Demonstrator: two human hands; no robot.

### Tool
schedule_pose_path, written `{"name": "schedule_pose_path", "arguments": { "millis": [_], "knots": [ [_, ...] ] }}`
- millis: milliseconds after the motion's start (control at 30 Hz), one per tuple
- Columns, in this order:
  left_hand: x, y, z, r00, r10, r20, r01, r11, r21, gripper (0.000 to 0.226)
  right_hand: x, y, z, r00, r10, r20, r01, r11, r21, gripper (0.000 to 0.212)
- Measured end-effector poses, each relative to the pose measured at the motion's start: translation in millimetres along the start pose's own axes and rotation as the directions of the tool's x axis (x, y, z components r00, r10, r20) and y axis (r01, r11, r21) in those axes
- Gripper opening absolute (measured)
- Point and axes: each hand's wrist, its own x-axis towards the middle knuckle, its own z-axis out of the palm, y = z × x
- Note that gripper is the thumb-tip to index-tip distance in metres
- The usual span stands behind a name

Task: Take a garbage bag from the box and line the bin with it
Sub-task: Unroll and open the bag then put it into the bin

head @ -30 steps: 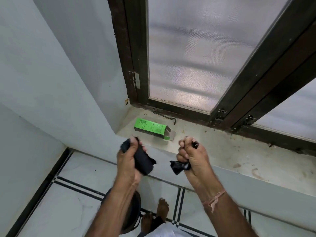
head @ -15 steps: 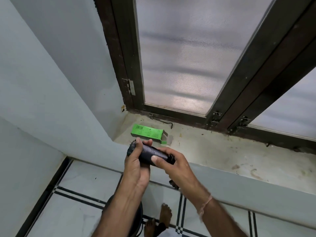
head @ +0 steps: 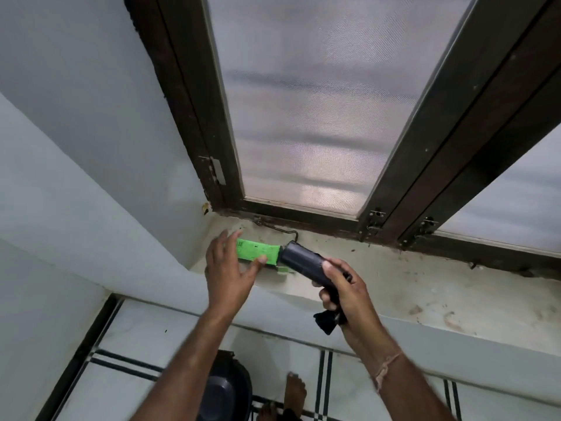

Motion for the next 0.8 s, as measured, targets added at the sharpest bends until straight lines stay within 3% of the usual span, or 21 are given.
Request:
{"name": "schedule_pose_path", "arguments": {
  "millis": [67, 167, 333, 600, 800],
  "knots": [
    [16.7, -11.4, 7.0, 0.987, 0.075, 0.141, -0.102, 0.975, 0.196, 0.086, 8.7, -2.3, -5.1, 0.999, -0.009, -0.047, 0.007, 1.000, -0.028, 0.019],
    [32.0, -18.3, 14.9, 0.963, 0.051, 0.265, -0.137, 0.939, 0.315, 0.081, 19.4, -2.3, -3.6, 0.997, -0.036, -0.066, 0.030, 0.995, -0.091, 0.020],
    [40.2, -18.2, 14.2, 0.980, 0.039, 0.194, -0.073, 0.982, 0.172, 0.060, 29.4, -1.3, -2.5, 0.996, -0.078, -0.035, 0.069, 0.977, -0.202, 0.020],
    [45.9, -15.3, -5.5, 0.970, 0.120, 0.211, -0.126, 0.992, 0.011, 0.062, 35.0, -20.2, -8.6, 0.972, -0.180, 0.151, 0.233, 0.826, -0.513, 0.026],
    [39.3, -13.5, -9.6, 0.951, 0.205, 0.233, -0.210, 0.978, -0.005, 0.063, 40.6, -33.0, -0.5, 0.971, -0.178, 0.158, 0.234, 0.842, -0.487, 0.026]
  ]
}}
